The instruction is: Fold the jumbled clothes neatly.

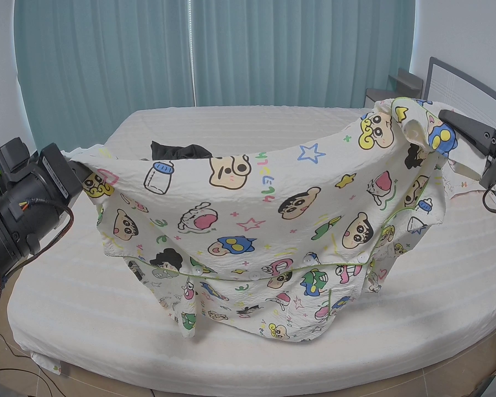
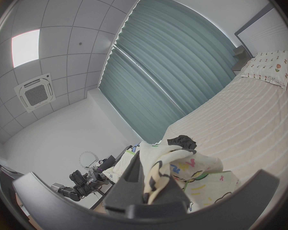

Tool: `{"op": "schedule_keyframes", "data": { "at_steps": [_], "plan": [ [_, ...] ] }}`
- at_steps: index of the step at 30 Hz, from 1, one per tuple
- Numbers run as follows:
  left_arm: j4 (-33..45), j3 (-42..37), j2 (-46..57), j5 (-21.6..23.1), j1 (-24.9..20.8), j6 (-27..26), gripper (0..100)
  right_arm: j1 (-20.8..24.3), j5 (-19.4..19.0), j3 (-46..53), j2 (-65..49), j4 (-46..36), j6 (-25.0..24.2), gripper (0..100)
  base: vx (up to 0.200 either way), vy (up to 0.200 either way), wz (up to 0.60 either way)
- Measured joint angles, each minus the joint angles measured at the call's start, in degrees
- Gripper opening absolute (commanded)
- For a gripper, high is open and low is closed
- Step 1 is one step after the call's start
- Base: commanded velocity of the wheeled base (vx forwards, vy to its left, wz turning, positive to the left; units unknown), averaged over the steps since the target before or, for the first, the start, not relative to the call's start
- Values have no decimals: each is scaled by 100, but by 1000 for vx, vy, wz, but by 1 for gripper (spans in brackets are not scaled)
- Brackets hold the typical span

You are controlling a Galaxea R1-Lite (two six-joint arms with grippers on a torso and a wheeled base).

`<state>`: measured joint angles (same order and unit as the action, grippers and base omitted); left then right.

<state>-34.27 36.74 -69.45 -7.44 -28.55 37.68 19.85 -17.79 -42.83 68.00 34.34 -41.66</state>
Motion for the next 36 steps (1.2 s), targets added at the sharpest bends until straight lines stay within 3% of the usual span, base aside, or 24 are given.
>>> {"op": "schedule_keyframes", "data": {
  "at_steps": [32,36],
  "plan": [
    [2,189,-277,-11,-99,20,0,-124,5,-108,132,12,6,0,0,-200,0],
    [4,178,-273,-15,-99,41,0,-130,5,-107,116,11,9,0,0,0,0]
  ]
}}
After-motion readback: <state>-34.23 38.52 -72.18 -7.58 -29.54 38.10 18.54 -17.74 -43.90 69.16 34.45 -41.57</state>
